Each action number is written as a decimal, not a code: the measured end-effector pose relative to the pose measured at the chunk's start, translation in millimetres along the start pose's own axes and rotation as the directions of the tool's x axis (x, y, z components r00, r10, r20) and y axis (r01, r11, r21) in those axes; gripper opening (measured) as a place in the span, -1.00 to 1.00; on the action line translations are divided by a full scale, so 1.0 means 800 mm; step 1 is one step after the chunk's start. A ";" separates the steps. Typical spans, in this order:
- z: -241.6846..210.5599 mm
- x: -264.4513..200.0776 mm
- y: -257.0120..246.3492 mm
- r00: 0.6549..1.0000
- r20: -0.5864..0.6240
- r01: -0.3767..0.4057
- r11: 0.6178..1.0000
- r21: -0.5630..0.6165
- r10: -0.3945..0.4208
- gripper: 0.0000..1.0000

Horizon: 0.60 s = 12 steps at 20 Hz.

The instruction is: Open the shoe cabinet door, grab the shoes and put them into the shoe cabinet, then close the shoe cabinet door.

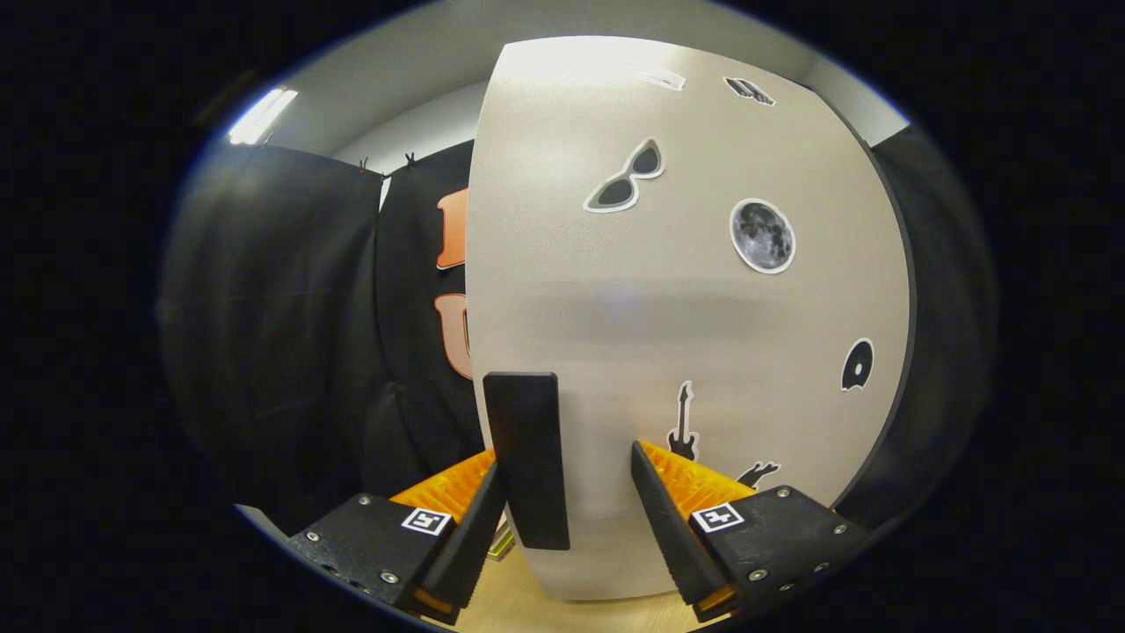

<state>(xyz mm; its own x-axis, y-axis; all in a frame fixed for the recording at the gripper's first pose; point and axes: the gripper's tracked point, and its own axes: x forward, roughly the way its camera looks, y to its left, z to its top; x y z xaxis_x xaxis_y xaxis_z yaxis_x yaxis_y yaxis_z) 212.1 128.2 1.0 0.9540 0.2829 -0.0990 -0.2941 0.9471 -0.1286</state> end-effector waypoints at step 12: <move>0.003 0.009 -0.001 1.000 0.026 0.012 1.000 0.026 -0.012 0.78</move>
<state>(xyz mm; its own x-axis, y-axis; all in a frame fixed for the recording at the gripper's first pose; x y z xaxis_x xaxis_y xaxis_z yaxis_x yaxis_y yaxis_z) 219.7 129.7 3.1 0.9588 0.2749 -0.0717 -0.2813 0.9540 -0.1040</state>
